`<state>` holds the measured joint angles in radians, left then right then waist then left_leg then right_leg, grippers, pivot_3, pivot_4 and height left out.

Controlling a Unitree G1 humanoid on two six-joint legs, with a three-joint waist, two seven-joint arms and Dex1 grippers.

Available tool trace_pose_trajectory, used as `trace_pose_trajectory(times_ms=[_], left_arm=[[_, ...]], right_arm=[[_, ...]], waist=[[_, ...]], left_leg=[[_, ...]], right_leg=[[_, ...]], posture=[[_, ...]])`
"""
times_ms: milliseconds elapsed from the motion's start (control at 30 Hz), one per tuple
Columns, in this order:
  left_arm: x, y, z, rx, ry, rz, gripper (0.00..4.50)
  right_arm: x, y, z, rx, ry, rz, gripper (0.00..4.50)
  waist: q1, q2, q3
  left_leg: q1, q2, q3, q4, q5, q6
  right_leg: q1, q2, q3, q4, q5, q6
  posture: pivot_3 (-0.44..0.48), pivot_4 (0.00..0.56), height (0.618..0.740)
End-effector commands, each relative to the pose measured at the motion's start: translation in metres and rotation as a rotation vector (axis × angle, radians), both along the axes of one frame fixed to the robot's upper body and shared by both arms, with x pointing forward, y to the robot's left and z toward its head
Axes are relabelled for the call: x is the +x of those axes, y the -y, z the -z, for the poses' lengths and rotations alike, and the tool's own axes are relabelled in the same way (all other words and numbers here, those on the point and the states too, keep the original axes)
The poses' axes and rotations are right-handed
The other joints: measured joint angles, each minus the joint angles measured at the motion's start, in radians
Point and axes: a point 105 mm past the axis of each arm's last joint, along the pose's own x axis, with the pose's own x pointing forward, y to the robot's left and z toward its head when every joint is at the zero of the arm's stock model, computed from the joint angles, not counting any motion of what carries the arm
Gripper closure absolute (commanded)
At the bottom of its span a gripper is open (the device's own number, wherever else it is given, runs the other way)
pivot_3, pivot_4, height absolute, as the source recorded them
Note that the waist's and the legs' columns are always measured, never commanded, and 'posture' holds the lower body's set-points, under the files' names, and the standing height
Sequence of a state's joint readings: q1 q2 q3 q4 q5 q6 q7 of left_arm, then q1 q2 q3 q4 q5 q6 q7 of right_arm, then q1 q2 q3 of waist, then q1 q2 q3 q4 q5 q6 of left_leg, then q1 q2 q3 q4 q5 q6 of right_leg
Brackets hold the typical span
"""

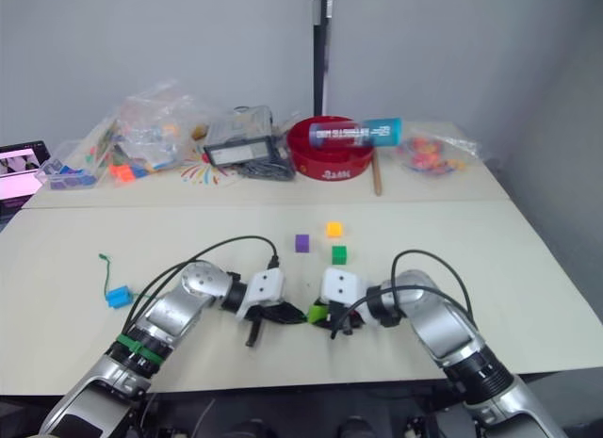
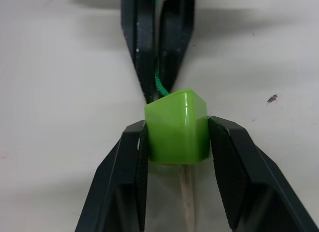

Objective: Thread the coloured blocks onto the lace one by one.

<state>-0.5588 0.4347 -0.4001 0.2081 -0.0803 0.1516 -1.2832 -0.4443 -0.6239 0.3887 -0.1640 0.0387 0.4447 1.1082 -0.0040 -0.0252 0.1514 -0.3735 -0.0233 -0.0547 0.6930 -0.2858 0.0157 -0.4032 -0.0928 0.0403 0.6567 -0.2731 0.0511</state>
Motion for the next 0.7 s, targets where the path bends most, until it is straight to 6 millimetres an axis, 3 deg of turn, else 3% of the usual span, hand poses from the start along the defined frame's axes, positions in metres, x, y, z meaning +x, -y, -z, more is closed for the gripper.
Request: trace_pose_trajectory(times_ms=[33,333,567,633,700], left_arm=[[0.002,0.001,-0.014,-0.046,0.018,-0.017,3.03],[0.002,-0.025,-0.029,-0.064,0.038,-0.077,0.03],[0.000,-0.029,-0.036,-0.085,0.015,-0.084,0.00],[-0.001,-0.024,-0.034,-0.091,0.008,-0.070,0.00],[-0.003,-0.018,-0.032,-0.095,0.001,-0.051,0.00]], right_arm=[[-0.008,-0.005,0.010,-0.015,-0.030,-0.023,3.19],[-0.012,-0.012,0.008,0.004,-0.036,-0.045,3.19],[-0.014,-0.015,0.014,-0.006,-0.066,-0.028,3.19],[-0.013,-0.016,0.011,0.006,-0.064,-0.021,2.16],[-0.012,-0.014,0.004,0.019,-0.051,-0.017,1.44]], waist=[[0.000,0.000,0.000],[-0.011,0.000,0.000],[-0.011,0.000,0.000],[-0.011,0.000,0.000],[-0.010,0.000,0.000]], left_leg=[[0.000,0.000,0.000,0.000,0.000,0.000],[0.000,0.001,0.000,-0.002,0.000,0.000],[0.000,0.002,0.000,-0.003,0.000,0.000],[0.000,0.002,0.000,-0.003,0.000,0.000],[0.000,0.002,0.000,-0.003,0.000,0.000]], right_leg=[[0.000,0.000,0.000,0.000,0.000,0.000],[-0.002,0.001,0.000,0.000,0.000,0.000],[-0.002,0.001,0.000,0.000,0.000,0.000],[-0.002,0.001,0.000,0.000,0.000,0.000],[-0.002,0.001,0.000,0.000,0.000,0.000]], posture=[[0.000,0.150,0.740],[0.000,0.150,0.740],[0.000,0.150,0.740],[0.000,0.150,0.740],[0.000,0.150,0.740]])
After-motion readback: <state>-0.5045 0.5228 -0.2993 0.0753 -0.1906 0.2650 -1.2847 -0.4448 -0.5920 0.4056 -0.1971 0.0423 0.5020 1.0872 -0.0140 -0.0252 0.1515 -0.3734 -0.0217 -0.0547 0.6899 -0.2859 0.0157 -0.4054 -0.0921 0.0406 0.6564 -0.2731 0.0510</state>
